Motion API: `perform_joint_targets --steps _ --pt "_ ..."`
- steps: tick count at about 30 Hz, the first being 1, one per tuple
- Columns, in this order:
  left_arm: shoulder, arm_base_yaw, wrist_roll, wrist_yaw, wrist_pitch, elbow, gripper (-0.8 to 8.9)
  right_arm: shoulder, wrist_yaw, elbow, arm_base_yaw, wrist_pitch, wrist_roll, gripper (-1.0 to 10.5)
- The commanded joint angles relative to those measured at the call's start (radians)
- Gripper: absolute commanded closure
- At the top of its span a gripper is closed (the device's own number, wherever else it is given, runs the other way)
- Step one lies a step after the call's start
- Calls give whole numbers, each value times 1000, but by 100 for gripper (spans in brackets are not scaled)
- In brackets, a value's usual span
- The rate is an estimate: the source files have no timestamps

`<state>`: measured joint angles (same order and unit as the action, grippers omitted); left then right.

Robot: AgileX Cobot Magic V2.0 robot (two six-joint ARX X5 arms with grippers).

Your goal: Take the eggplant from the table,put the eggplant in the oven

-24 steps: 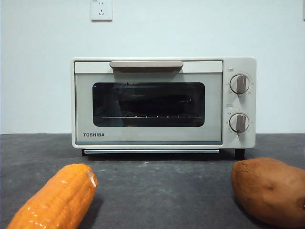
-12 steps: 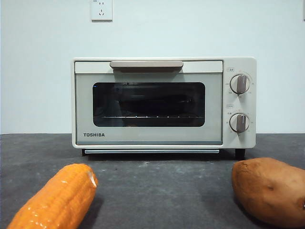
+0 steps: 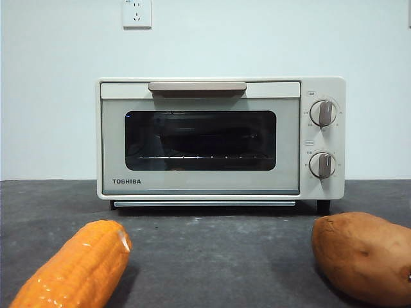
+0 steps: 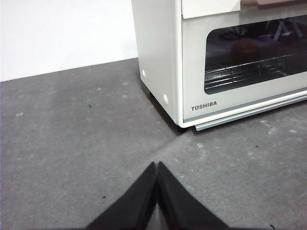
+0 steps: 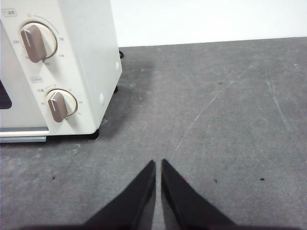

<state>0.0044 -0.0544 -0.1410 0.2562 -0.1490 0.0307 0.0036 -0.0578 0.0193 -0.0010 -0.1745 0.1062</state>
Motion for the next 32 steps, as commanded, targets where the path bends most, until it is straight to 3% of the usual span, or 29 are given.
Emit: perform_joint_targets --steps 1,32 --pt "-1 2 -5 -2 11 -27 807 0 9 -9 0 11 6 942" --pt "-1 2 -5 -2 11 -27 807 0 13 -8 0 17 6 942"
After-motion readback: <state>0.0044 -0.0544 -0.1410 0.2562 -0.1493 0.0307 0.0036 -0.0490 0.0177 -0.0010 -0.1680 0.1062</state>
